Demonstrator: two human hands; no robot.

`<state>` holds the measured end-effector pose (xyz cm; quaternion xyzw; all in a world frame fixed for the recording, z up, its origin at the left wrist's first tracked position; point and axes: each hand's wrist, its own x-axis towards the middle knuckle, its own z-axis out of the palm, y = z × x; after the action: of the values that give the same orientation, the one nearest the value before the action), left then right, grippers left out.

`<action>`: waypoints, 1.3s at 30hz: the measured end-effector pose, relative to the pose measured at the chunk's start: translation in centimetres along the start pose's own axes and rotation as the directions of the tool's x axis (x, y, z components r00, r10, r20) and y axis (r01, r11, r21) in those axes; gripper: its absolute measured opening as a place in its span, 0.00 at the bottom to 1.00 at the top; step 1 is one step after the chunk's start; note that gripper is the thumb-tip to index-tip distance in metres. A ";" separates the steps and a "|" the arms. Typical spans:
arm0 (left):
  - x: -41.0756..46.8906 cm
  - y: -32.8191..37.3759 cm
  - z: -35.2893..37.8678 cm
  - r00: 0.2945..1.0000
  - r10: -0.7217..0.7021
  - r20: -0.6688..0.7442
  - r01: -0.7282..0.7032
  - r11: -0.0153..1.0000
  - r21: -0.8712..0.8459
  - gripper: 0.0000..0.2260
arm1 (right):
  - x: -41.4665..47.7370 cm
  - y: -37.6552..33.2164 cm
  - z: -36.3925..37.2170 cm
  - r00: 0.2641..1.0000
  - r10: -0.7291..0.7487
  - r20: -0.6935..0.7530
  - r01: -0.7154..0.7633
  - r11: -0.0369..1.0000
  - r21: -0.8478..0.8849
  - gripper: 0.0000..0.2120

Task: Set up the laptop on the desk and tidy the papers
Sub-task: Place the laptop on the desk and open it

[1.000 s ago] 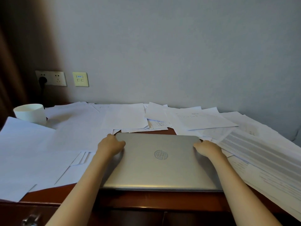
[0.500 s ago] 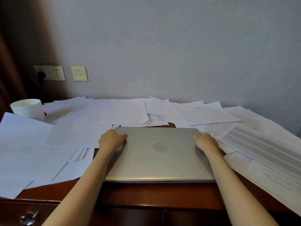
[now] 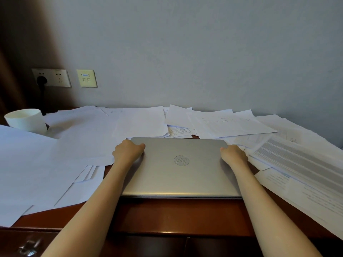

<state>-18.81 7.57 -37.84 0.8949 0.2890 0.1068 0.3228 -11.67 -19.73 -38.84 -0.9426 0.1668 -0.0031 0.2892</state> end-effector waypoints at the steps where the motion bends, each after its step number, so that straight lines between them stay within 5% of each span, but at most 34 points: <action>1: 0.0 0.0 0.1 1.000 0.000 -0.002 0.000 1.000 0.010 0.12 | -0.1 0.0 0.0 1.000 0.000 -0.003 0.000 1.000 0.002 0.17; 6: -0.6 0.2 0.5 1.000 -0.016 -0.002 0.016 0.997 0.079 0.20 | -1.0 -0.1 0.0 0.999 -0.006 -0.054 0.004 1.000 -0.029 0.19; 13: -2.9 0.1 0.7 0.990 0.140 -0.012 -0.131 0.952 0.277 0.25 | -3.6 0.0 -0.4 0.995 -0.046 -0.089 0.031 0.987 -0.161 0.20; 19: -4.4 -0.8 0.2 0.982 0.179 0.066 -0.190 0.939 0.287 0.26 | -6.9 0.1 -0.1 0.945 -0.311 -0.106 0.270 0.918 -0.290 0.19; 24: -6.0 -1.7 -0.3 0.980 0.183 0.083 -0.199 0.940 0.276 0.25 | -9.2 0.3 0.1 0.793 -0.606 0.052 0.595 0.755 -0.276 0.18; 30: -7.8 -2.2 -0.8 0.984 0.180 0.006 -0.178 0.966 0.187 0.19 | -13.3 0.8 0.2 0.590 -0.791 0.162 0.808 0.574 -0.136 0.22; 33: -9.3 -2.8 -0.9 0.976 0.155 -0.154 -0.157 0.988 0.002 0.13 | -14.8 1.3 0.4 0.512 -0.831 0.219 0.857 0.474 -0.202 0.28; 36: -10.8 -3.4 -1.2 0.965 0.076 -0.251 -0.133 0.966 -0.221 0.18 | -15.4 1.3 0.8 0.465 -0.861 0.208 0.874 0.407 -0.266 0.32; 39: -11.0 -3.5 -1.6 0.959 0.019 -0.281 -0.129 0.916 -0.380 0.17 | -15.3 1.2 1.0 0.426 -0.885 0.188 0.880 0.356 -0.315 0.27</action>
<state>-29.83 4.13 -38.88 0.7987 0.2686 0.2968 0.4493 -26.37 -15.30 -38.98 -0.9195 -0.3650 -0.1333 0.0592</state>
